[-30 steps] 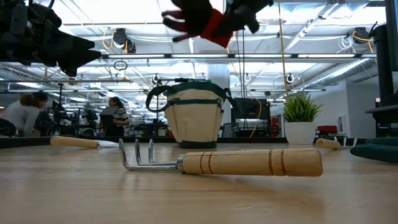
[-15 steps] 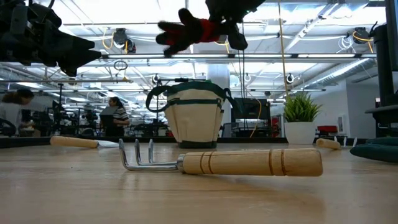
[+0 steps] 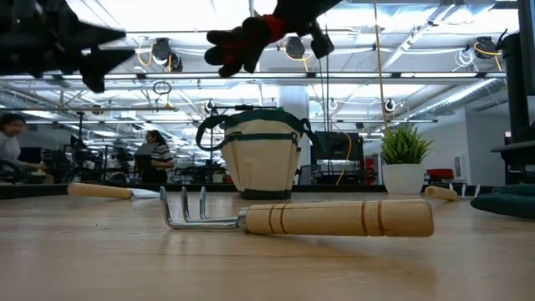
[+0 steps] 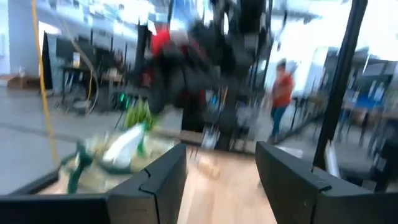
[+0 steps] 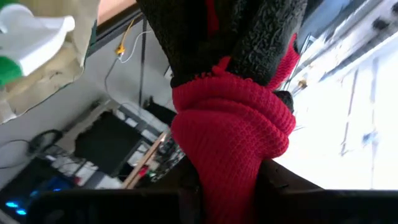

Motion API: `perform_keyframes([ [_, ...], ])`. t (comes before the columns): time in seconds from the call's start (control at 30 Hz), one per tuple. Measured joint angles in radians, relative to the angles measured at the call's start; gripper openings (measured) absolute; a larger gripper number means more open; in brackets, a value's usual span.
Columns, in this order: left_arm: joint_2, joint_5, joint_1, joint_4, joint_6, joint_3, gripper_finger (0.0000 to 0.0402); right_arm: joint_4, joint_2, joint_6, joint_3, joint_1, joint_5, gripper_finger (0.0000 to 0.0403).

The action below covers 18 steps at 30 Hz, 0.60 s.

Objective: Pick & Place Garden tools in Gardening bag
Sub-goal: Put the red and black gloves into the gardening bag

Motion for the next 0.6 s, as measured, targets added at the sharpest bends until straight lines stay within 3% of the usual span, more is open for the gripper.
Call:
perform_keyframes([
  [0.33,0.0,0.0,0.0,0.365,-0.089,0.0,0.02,0.0,0.0,-0.049,0.0,0.104,-0.003,0.0058],
  [0.6,0.0,0.001,0.0,0.43,-0.145,0.0,0.02,-0.008,0.0,-0.075,0.0,0.162,-0.004,0.0057],
])
